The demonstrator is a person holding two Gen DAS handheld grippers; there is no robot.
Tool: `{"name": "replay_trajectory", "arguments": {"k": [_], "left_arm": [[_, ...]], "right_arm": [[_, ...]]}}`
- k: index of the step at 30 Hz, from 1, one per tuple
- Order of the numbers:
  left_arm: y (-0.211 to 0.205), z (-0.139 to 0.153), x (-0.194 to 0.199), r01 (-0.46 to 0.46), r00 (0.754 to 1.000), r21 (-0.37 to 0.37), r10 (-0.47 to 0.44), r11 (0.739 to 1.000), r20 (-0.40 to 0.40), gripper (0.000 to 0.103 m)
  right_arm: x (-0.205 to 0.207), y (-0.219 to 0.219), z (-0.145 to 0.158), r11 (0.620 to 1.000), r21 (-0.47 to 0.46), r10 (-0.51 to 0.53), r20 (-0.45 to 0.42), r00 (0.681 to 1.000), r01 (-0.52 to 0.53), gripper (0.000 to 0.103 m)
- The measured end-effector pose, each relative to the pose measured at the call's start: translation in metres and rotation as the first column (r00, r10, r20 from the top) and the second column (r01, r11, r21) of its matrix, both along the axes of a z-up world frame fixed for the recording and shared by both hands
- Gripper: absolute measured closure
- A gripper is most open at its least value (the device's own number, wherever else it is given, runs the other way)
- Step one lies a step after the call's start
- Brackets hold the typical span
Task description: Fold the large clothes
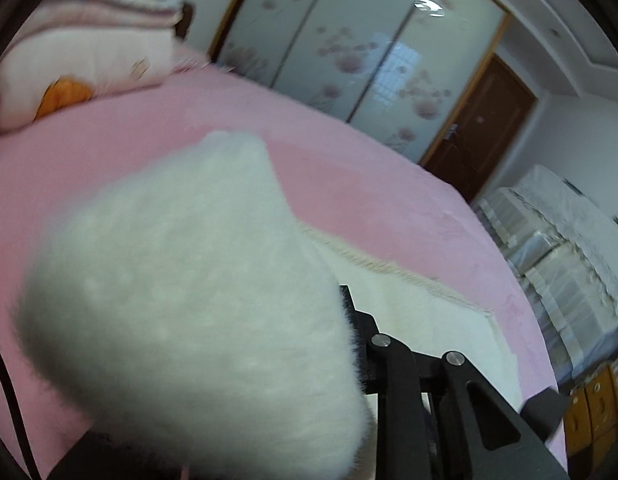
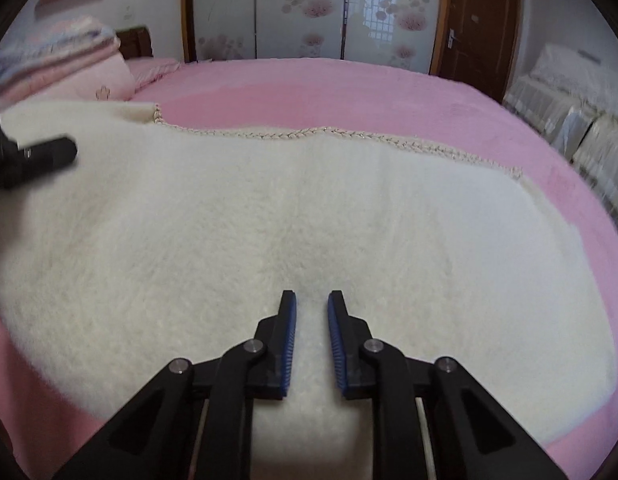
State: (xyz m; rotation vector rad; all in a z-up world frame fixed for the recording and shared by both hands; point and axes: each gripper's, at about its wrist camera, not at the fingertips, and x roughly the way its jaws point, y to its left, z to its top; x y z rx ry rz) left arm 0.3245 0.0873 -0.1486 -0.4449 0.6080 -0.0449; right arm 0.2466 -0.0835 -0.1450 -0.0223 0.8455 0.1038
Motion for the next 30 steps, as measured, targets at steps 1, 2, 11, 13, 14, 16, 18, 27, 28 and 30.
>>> {"name": "replay_trajectory", "arguments": {"k": [1, 2, 11, 13, 14, 16, 18, 27, 28, 30], "left_arm": [[-0.013, 0.013, 0.006, 0.029, 0.999, 0.022, -0.029, 0.999, 0.024, 0.082], [-0.025, 0.024, 0.008, 0.061, 0.997, 0.043, -0.063, 0.997, 0.048, 0.082], [-0.172, 0.077, 0.006, 0.365, 0.911, 0.160, -0.387, 0.917, 0.142, 0.082], [-0.204, 0.067, 0.010, 0.414, 0.890, 0.175, -0.438, 0.893, 0.129, 0.082], [-0.226, 0.055, 0.011, 0.451, 0.875, 0.181, -0.473, 0.874, 0.104, 0.082], [-0.253, 0.029, 0.015, 0.503, 0.854, 0.197, -0.519, 0.842, 0.041, 0.082], [-0.282, -0.011, 0.018, 0.556, 0.828, 0.240, -0.555, 0.796, -0.079, 0.081], [-0.293, -0.040, 0.001, 0.557, 0.828, 0.298, -0.549, 0.775, -0.119, 0.079], [-0.292, -0.035, 0.000, 0.553, 0.829, 0.297, -0.548, 0.778, -0.108, 0.079], [-0.300, -0.029, -0.010, 0.551, 0.829, 0.300, -0.552, 0.779, -0.088, 0.079]], "right_arm": [[0.000, -0.006, 0.000, 0.999, 0.049, -0.005, 0.000, 1.000, 0.005, 0.085], [-0.001, -0.014, -0.001, 0.995, 0.104, -0.012, -0.001, 1.000, 0.012, 0.085], [-0.037, -0.108, 0.021, 0.883, 0.447, -0.127, -0.058, 0.990, 0.140, 0.090], [-0.059, -0.146, 0.025, 0.869, 0.442, -0.217, -0.066, 0.974, 0.224, 0.090], [-0.072, -0.166, 0.024, 0.863, 0.425, -0.269, -0.072, 0.960, 0.274, 0.090], [-0.089, -0.198, 0.019, 0.858, 0.385, -0.330, -0.096, 0.939, 0.341, 0.090], [-0.104, -0.222, 0.012, 0.854, 0.357, -0.360, -0.122, 0.925, 0.380, 0.090], [-0.131, -0.266, -0.005, 0.811, 0.386, -0.399, -0.186, 0.898, 0.440, 0.090], [-0.131, -0.267, -0.005, 0.808, 0.395, -0.397, -0.184, 0.899, 0.437, 0.090], [-0.136, -0.269, -0.004, 0.805, 0.407, -0.397, -0.173, 0.901, 0.432, 0.090]]}}
